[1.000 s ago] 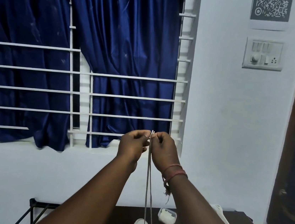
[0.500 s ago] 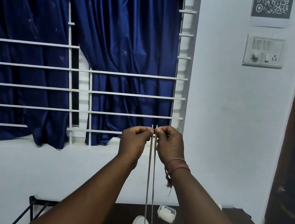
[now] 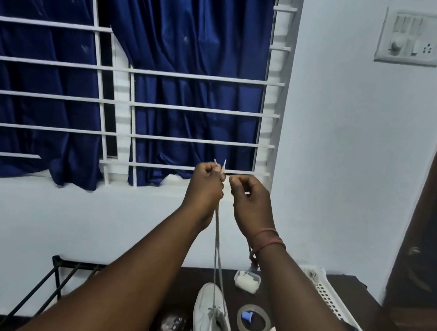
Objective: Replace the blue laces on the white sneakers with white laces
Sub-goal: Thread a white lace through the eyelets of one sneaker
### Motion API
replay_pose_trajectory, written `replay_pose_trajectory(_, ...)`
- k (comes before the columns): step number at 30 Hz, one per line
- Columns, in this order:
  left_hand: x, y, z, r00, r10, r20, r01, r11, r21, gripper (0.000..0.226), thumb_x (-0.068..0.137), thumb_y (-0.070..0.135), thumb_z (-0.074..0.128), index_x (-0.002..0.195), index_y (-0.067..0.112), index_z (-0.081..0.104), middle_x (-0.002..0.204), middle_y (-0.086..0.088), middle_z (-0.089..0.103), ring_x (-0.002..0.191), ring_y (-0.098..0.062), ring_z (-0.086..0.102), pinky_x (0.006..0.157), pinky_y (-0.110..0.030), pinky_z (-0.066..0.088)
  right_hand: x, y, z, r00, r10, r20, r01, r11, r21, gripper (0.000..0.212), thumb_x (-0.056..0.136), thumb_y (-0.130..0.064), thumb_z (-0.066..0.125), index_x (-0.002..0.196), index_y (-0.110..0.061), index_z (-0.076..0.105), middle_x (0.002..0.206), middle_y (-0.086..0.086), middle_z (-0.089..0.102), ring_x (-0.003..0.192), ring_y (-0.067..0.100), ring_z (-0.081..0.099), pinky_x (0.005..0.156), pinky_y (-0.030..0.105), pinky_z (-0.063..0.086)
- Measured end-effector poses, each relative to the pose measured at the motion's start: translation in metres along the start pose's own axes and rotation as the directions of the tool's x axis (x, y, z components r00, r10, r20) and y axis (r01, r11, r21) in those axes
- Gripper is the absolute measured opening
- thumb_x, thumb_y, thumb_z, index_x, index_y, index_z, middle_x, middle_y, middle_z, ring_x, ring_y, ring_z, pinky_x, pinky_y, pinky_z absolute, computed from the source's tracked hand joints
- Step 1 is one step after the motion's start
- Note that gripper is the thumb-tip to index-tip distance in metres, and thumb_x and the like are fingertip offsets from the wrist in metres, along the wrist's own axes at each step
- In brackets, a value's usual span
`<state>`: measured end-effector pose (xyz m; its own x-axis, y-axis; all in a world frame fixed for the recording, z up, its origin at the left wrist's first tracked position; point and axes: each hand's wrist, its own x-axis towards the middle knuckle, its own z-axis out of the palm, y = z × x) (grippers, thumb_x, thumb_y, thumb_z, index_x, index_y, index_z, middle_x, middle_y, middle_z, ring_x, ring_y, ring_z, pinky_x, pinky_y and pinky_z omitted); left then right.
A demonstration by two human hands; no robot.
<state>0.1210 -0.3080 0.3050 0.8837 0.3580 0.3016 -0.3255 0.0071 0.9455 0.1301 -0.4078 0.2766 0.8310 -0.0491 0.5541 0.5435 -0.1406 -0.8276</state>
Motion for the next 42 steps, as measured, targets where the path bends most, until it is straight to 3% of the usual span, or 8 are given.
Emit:
replay_pose_trajectory(10,0.003,0.000,0.009,0.997,-0.058,0.047,0.070,0.945,-0.319,0.020,0.108,0.013,0.040,0.090,0.018,0.049,0.073,0.002,0.048,0.056,-0.008,0.035,0.054,-0.022,0.030,-0.135,0.161,0.003,0.774,0.537,0.335,-0.517,0.842,-0.156,0.020,0.097,-0.005,0.050,0.083,0.004,0.062,0.058,0.005,0.057,0.047,0.016,0.051,0.056,0.030,0.042)
replay_pose_trajectory(23,-0.007,-0.035,0.010,0.896,-0.166,0.413,0.353,0.829,-0.434,0.014,0.105,0.009,0.046,0.095,0.014,0.054,0.076,0.000,0.054,0.058,-0.010,0.044,0.056,-0.023,0.039,-0.120,0.187,0.023,0.765,0.584,0.270,-0.560,0.811,-0.170,0.023,0.087,-0.011,0.068,0.065,-0.008,0.067,0.058,0.001,0.061,0.038,0.015,0.045,0.043,0.021,0.038)
replay_pose_trajectory(27,-0.003,-0.102,-0.019,0.911,-0.385,0.147,0.411,0.873,-0.261,0.012,0.104,0.010,0.048,0.094,0.011,0.054,0.068,-0.001,0.051,0.051,-0.009,0.044,0.049,-0.020,0.038,-0.118,0.197,0.022,0.754,0.600,0.267,-0.488,0.784,-0.384,0.028,0.079,-0.022,0.078,0.058,-0.009,0.065,0.050,-0.003,0.051,0.047,0.006,0.046,0.049,0.017,0.040)
replay_pose_trajectory(30,0.000,-0.162,-0.048,0.716,-0.695,-0.072,0.601,0.666,-0.442,0.022,0.106,0.010,0.036,0.091,0.011,0.052,0.066,-0.006,0.054,0.049,-0.014,0.051,0.049,-0.023,0.043,-0.116,0.198,0.021,0.728,0.620,0.292,-0.450,0.754,-0.479,0.023,0.078,-0.021,0.071,0.066,-0.003,0.067,0.055,0.006,0.054,0.052,0.015,0.049,0.049,0.034,0.043)
replay_pose_trajectory(33,-0.014,-0.193,-0.070,0.544,-0.794,-0.272,0.686,0.607,-0.401,0.022,0.106,0.019,0.037,0.098,0.008,0.055,0.105,-0.015,0.059,0.084,-0.025,0.060,0.068,-0.032,0.048,-0.108,0.194,0.019,0.663,0.659,0.355,-0.408,0.716,-0.567,0.012,0.086,-0.019,0.060,0.090,-0.011,0.068,0.082,0.009,0.065,0.072,0.020,0.060,0.051,0.025,0.031)
replay_pose_trajectory(38,-0.043,-0.225,-0.082,0.737,-0.602,-0.308,0.672,0.702,0.234,0.055,0.093,0.037,0.051,0.138,0.005,0.054,0.143,-0.016,0.055,0.099,-0.024,0.060,0.081,-0.029,0.054,-0.098,0.204,0.015,0.671,0.658,0.343,-0.228,0.623,-0.748,0.022,0.076,-0.036,0.071,0.073,-0.016,0.064,0.076,0.003,0.062,0.070,0.019,0.056,0.063,0.024,0.046)
replay_pose_trajectory(40,-0.050,-0.228,-0.080,0.877,-0.470,-0.096,0.436,0.698,0.568,0.062,0.077,0.051,0.052,0.129,0.019,0.065,0.138,-0.008,0.061,0.122,-0.025,0.058,0.103,-0.043,0.048,-0.096,0.202,0.017,0.721,0.600,0.346,-0.168,0.636,-0.753,0.028,0.075,-0.034,0.073,0.063,-0.013,0.059,0.066,0.003,0.059,0.068,0.021,0.057,0.061,0.026,0.043)
replay_pose_trajectory(42,-0.060,-0.227,-0.076,0.931,-0.342,0.130,0.172,0.721,0.671,0.039,0.078,0.054,0.058,0.099,0.027,0.076,0.107,0.002,0.076,0.099,-0.007,0.068,0.094,-0.039,0.052,-0.095,0.199,0.019,0.770,0.518,0.372,-0.047,0.627,-0.778,0.026,0.078,-0.032,0.070,0.064,-0.014,0.059,0.067,0.003,0.059,0.069,0.021,0.058,0.061,0.024,0.040)
